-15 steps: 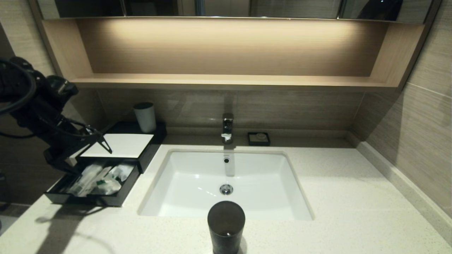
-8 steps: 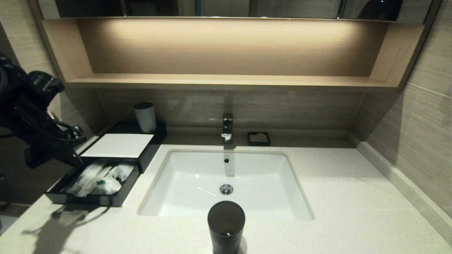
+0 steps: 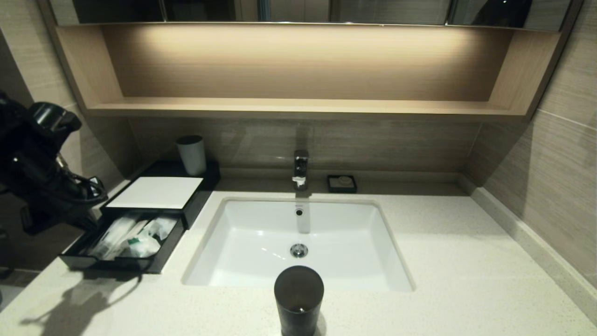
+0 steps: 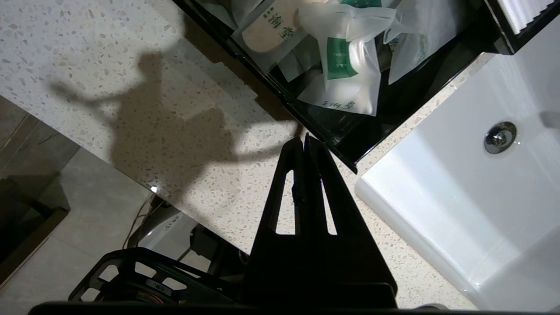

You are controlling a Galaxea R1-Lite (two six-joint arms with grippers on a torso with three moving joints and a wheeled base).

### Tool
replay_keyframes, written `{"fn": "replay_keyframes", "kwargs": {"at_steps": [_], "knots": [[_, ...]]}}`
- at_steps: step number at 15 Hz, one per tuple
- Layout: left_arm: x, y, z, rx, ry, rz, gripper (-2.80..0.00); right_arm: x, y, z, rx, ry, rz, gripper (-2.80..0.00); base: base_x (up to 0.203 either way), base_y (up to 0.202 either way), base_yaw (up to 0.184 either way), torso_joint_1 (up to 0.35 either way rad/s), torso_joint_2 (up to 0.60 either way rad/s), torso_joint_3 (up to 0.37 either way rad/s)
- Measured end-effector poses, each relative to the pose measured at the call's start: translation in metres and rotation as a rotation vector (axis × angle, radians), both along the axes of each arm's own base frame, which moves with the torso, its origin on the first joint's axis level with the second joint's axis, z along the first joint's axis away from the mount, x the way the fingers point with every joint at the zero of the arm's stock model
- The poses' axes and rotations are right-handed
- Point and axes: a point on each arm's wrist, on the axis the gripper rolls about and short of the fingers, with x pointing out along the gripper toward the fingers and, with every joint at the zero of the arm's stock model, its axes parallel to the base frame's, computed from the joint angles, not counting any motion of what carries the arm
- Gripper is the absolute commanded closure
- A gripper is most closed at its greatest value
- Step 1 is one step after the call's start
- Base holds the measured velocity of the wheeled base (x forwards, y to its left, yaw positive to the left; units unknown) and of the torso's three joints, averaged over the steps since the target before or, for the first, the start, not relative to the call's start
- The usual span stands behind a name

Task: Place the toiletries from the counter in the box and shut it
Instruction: Close the drawer

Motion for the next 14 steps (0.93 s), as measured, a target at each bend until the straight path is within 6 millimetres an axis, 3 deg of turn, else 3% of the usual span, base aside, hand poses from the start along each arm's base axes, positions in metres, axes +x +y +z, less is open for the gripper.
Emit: {"fn": "replay_keyframes", "kwargs": {"at_steps": [6, 14], "knots": [[-0.019, -0.006, -0.026, 0.064, 0.003, -0.12, 0.0, 0.0, 0.0, 0.0, 0.0, 0.0, 0.0, 0.0, 0.0, 0.0, 0.0, 0.0, 0.0, 0.0], [-0.029, -0.018, -0.052, 0.077, 0.041, -0.211, 0.0, 0.0, 0.0, 0.0, 0.0, 0.0, 0.0, 0.0, 0.0, 0.0, 0.0, 0.0, 0.0, 0.0]]}}
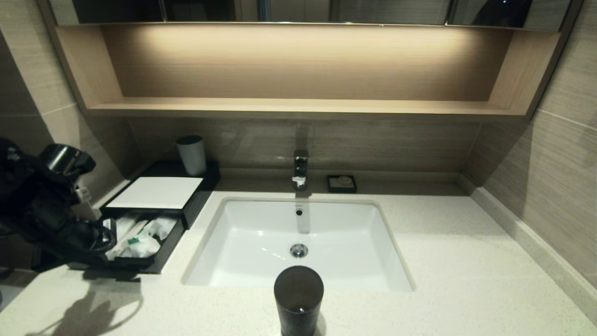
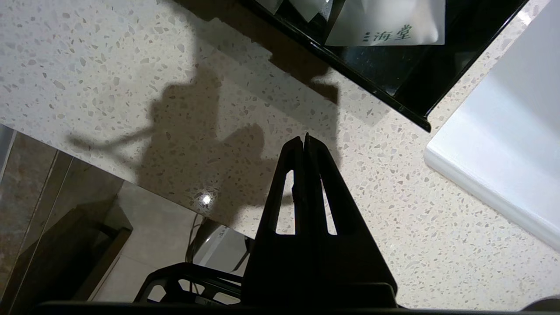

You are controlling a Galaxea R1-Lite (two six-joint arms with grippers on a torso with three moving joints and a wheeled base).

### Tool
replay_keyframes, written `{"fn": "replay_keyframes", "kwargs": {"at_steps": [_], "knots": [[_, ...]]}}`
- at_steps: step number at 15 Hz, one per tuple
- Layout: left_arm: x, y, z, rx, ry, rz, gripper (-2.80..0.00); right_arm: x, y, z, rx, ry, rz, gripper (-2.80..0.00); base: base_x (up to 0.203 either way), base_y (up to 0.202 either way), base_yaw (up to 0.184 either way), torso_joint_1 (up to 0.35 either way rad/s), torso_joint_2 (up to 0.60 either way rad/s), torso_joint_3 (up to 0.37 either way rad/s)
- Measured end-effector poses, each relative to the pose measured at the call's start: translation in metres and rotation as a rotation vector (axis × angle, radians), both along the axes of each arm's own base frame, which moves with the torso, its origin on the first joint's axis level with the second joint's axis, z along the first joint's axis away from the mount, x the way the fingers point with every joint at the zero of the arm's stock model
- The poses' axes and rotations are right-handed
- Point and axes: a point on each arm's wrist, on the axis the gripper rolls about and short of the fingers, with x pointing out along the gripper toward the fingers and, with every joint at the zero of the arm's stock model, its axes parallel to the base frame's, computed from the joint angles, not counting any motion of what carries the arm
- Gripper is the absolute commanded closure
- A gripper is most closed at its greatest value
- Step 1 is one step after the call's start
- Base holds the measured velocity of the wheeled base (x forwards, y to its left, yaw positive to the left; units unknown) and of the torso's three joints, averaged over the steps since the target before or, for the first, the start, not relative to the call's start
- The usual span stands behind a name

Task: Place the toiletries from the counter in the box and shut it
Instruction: Close the drawer

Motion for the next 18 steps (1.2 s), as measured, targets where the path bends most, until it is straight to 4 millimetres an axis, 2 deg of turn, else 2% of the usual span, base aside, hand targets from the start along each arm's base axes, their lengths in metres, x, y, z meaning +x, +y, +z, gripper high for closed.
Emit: {"fn": "replay_keyframes", "kwargs": {"at_steps": [6, 14, 18], "knots": [[-0.002, -0.004, -0.015, 0.015, 0.045, -0.038, 0.0, 0.0, 0.0, 0.0, 0.001, 0.0, 0.0, 0.0, 0.0, 0.0, 0.0, 0.0, 0.0, 0.0], [0.013, -0.005, -0.035, 0.018, 0.044, -0.046, 0.0, 0.0, 0.0, 0.0, 0.001, 0.0, 0.0, 0.0, 0.0, 0.0, 0.0, 0.0, 0.0, 0.0], [0.016, -0.008, -0.038, 0.017, 0.048, -0.056, 0.0, 0.0, 0.0, 0.0, 0.0, 0.0, 0.0, 0.0, 0.0, 0.0, 0.0, 0.0, 0.0, 0.0]]}}
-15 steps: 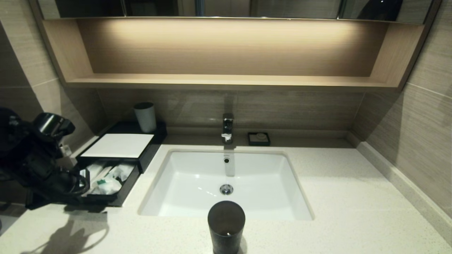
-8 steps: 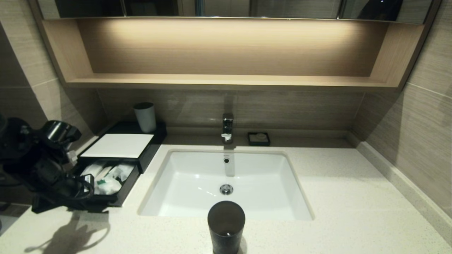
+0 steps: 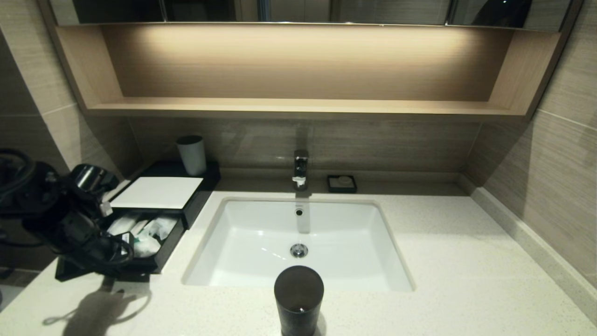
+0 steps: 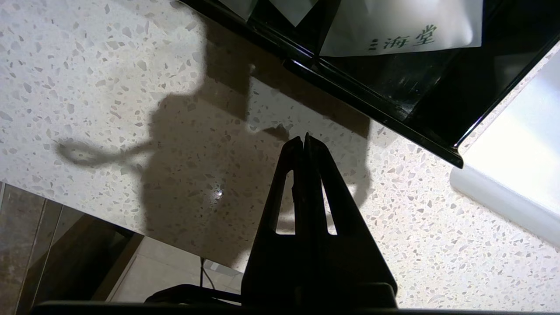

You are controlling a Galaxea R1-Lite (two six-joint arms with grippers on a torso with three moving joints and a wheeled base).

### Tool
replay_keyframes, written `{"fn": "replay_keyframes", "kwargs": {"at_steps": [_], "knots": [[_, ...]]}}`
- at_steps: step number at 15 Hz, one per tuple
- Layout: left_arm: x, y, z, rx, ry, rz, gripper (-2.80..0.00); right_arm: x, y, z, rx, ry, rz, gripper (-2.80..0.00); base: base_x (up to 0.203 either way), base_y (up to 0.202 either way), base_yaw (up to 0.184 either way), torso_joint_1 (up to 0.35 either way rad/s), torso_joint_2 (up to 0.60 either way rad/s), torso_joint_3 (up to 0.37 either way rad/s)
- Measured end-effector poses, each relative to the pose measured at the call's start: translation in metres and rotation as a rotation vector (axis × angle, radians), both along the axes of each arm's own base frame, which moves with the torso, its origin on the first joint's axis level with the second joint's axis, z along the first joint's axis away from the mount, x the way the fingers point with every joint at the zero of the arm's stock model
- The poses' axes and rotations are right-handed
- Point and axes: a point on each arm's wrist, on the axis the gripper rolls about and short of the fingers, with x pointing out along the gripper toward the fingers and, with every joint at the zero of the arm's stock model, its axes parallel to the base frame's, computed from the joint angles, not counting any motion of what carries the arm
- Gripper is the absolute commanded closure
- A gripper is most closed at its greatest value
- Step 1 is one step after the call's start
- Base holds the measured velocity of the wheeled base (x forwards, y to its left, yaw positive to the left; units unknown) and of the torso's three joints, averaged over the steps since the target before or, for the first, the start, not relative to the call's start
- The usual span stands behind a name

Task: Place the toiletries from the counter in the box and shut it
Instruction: Close the drawer

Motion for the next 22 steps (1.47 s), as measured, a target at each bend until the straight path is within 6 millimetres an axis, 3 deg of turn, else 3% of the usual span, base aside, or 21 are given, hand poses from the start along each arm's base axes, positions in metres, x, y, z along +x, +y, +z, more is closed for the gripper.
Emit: {"fn": "replay_keyframes", "kwargs": {"at_steps": [22], "knots": [[0.038, -0.018, -0.017, 0.052, -0.138, 0.007, 0.0, 0.0, 0.0, 0.0, 0.0, 0.0, 0.0, 0.0, 0.0, 0.0, 0.0, 0.0, 0.0, 0.0]]}}
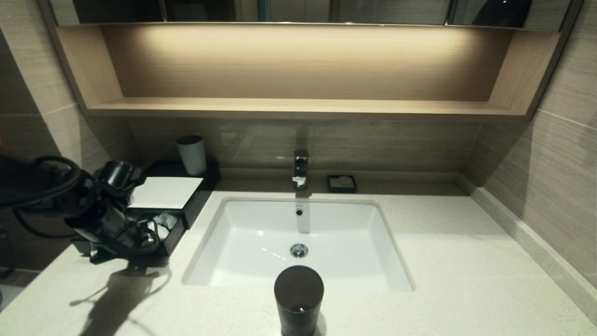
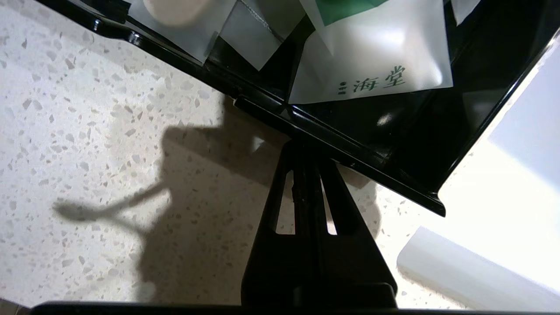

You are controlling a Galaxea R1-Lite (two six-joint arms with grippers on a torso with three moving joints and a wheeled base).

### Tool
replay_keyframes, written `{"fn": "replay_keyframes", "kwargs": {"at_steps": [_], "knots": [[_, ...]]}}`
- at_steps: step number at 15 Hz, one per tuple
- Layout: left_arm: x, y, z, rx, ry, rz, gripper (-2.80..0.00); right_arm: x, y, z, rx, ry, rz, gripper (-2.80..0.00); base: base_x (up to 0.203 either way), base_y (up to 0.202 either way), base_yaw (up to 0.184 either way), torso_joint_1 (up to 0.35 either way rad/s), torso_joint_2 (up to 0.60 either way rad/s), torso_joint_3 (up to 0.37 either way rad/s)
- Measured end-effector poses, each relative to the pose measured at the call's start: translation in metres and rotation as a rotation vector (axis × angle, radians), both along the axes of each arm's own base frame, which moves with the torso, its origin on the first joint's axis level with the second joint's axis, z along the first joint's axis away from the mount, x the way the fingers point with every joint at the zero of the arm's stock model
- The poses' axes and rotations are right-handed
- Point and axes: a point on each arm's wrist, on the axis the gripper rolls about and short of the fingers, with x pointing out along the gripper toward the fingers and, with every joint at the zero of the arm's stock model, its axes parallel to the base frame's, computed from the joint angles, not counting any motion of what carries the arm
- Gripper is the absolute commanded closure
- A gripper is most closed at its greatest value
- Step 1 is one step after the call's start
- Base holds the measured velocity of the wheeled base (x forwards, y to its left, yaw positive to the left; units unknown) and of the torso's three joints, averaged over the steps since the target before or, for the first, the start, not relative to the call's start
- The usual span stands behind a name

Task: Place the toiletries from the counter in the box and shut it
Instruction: Close the drawer

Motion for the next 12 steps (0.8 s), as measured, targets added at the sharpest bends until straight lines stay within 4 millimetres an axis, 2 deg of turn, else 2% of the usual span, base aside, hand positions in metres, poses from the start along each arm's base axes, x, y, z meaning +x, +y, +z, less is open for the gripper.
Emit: {"fn": "replay_keyframes", "kwargs": {"at_steps": [12], "knots": [[0.017, -0.011, -0.006, 0.023, -0.104, 0.027, 0.0, 0.0, 0.0, 0.0, 0.0, 0.0, 0.0, 0.0, 0.0, 0.0, 0.0, 0.0, 0.0, 0.0]]}}
